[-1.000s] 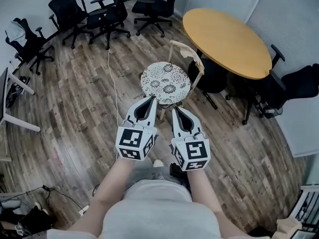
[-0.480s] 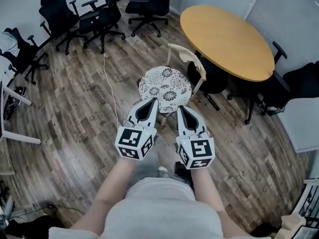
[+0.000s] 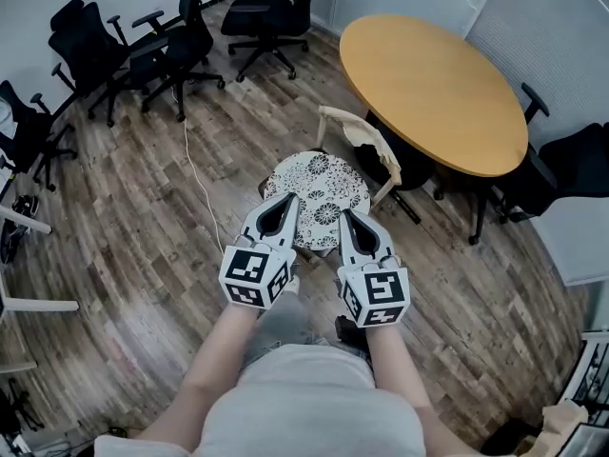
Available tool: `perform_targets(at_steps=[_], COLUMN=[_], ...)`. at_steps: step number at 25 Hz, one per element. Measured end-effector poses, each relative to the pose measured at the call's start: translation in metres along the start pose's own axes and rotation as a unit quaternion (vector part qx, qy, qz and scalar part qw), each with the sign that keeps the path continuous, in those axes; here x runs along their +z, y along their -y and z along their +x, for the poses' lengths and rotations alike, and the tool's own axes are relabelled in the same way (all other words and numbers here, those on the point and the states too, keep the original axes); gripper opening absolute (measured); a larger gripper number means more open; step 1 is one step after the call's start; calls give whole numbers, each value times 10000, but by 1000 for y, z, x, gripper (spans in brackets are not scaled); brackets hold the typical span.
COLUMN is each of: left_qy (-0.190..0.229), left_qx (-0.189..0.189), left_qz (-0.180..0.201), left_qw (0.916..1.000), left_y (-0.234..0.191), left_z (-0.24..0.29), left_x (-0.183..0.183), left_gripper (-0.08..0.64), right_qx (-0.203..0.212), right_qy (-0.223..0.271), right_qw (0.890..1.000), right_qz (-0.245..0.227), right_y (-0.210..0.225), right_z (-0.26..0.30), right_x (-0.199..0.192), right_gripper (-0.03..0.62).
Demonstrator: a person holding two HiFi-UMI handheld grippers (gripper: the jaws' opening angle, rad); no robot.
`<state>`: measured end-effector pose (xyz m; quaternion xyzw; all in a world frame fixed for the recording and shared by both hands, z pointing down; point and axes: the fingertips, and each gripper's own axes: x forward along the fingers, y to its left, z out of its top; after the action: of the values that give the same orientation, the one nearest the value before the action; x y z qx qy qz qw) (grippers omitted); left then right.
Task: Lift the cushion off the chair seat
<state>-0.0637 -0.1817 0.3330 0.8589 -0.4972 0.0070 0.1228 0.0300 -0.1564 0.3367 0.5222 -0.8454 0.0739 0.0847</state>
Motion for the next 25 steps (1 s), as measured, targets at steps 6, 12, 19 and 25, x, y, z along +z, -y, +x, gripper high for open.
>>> perform_targets(at_steps=[6, 12, 19, 25], left_qy=[-419, -708, -989, -1201], left_qx=[-223, -418, -639, -713], left_qz=[-88, -43, -246, -408], left_qw=[9988, 9966, 9927, 9894], left_y=[-47, -74, -79, -85], left_z=[41, 72, 97, 121], left_x=[-11, -26, -56, -87], left_gripper=[5, 5, 6, 34], right_qx=[-167, -163, -146, 52], right_qy=[-269, -410, -806, -797], right_qw=[9995, 9990, 9964, 9953], right_qz=[81, 112, 235, 540], right_y=[12, 19, 34, 46], right_z=[61, 101, 115, 127], right_x=[-6, -15, -52, -82], right_gripper=[26, 26, 26, 26])
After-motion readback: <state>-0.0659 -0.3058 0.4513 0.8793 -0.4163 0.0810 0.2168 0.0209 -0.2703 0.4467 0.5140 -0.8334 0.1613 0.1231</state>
